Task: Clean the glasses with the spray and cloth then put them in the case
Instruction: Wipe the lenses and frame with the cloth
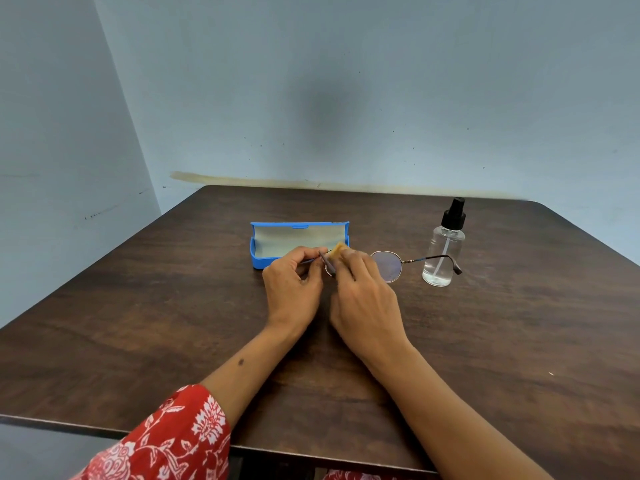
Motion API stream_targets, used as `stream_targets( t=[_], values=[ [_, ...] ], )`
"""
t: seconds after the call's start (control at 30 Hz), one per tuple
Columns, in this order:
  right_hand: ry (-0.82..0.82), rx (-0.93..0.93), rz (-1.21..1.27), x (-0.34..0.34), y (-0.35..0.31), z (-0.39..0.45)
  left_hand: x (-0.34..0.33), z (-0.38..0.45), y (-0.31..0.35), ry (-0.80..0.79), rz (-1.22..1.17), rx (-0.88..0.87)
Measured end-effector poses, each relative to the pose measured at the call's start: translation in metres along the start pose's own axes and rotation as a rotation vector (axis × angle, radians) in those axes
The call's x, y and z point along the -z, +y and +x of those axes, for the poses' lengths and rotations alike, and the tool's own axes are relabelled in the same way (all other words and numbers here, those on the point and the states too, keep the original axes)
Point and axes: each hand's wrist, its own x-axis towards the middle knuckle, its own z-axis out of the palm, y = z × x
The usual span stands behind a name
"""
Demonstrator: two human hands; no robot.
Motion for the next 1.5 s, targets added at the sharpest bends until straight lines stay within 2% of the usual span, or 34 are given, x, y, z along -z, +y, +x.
stream_targets(
  t=[0.1,0.27,0.47,0.67,0.8,1.03,1.23,1.5],
  values=[
    [0.009,-0.031,-0.015,0.0,0.001,0.001,-0.001,0.0,-0.001,0.007,-0.001,0.006],
    [0.016,0.032,0.005,0.003,-0.004,-0.007,0.0,0.0,-0.002,0.02,0.009,0.003],
    [0.003,-0.032,-0.027,0.001,0.001,0.001,-0.001,0.001,-0.001,0.011,0.003,0.004],
    [-0.016,0.044,0.004,0.003,-0.004,-0.006,0.0,0.001,-0.003,0.013,-0.006,0.012],
    [-0.028,-0.029,-0.033,0.001,0.0,0.001,0.0,0.001,-0.001,0.003,-0.008,0.006],
    [-0.039,0.027,-0.013,0.003,-0.007,-0.009,0.0,0.001,-0.004,0.022,-0.009,0.02],
    [-0.03,-0.022,-0.079,-0.001,-0.002,0.0,0.0,0.0,-0.001,-0.003,-0.01,0.01],
    [-0.023,0.067,-0.021,0.0,-0.003,-0.01,0.001,0.002,-0.004,0.033,0.015,0.031]
  ],
)
